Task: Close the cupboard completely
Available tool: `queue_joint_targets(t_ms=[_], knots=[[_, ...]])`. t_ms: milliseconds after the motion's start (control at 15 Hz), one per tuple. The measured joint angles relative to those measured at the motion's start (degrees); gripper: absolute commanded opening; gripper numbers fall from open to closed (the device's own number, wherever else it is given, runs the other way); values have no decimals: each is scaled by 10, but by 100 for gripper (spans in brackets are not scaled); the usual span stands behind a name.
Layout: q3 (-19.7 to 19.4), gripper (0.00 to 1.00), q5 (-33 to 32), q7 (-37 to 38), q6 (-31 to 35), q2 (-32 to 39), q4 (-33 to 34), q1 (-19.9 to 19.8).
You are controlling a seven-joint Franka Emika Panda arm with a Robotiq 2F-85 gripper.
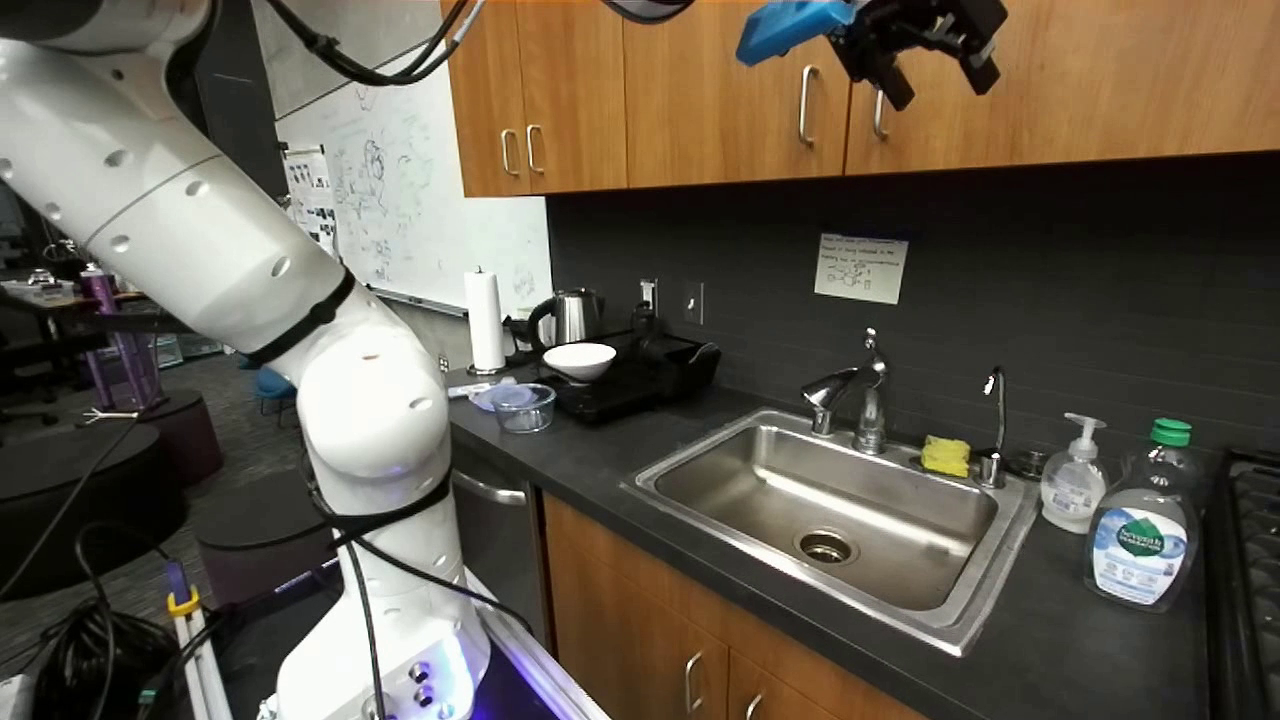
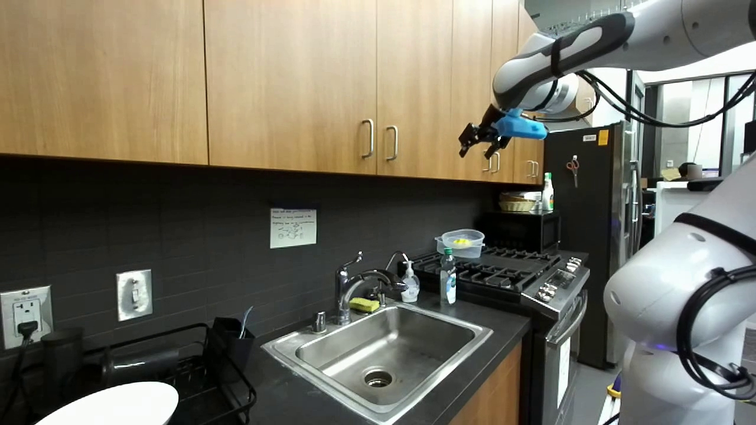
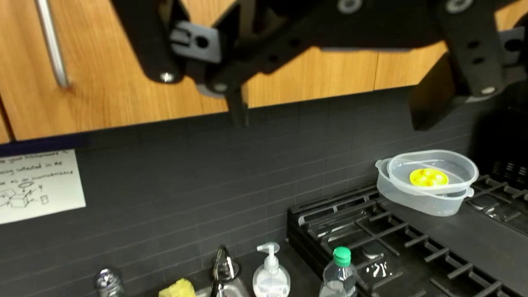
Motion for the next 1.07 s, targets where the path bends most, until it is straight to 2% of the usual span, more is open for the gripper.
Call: queue_joint_targets(t_ms=[267,1067], knots=[[-6,100,4,-31,-81,4,14,1],[-7,100,4,-35,-89,5,15,3]])
